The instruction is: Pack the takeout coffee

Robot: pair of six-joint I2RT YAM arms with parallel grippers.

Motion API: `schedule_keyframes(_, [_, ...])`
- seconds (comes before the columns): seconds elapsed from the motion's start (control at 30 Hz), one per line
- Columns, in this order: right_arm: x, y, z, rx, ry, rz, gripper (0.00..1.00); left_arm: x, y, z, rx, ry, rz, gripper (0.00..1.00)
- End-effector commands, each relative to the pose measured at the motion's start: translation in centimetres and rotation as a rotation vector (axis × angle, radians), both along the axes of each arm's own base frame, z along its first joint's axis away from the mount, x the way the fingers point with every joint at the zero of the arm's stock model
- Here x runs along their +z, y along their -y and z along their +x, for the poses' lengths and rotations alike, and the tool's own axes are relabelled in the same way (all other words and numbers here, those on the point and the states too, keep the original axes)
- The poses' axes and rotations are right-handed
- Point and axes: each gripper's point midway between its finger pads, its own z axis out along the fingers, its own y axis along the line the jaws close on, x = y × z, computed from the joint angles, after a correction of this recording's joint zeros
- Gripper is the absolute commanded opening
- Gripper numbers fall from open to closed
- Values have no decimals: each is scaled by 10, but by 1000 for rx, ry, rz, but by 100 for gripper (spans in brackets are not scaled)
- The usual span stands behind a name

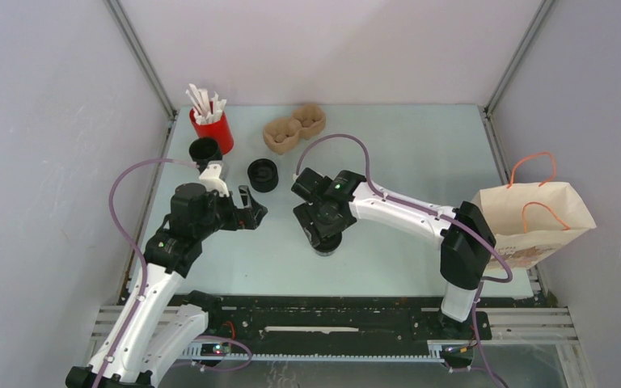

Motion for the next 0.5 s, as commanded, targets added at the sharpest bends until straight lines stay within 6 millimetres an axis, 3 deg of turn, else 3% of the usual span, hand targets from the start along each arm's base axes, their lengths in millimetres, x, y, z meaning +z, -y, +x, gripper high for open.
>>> schedule_keyframes(0.0, [12, -2, 7, -16, 32, 51, 84, 3, -1, 5, -10, 33, 13, 100])
schedule_keyframes(0.47, [15, 1, 6, -18, 37, 52, 85, 2, 0, 5, -16, 30, 12, 100])
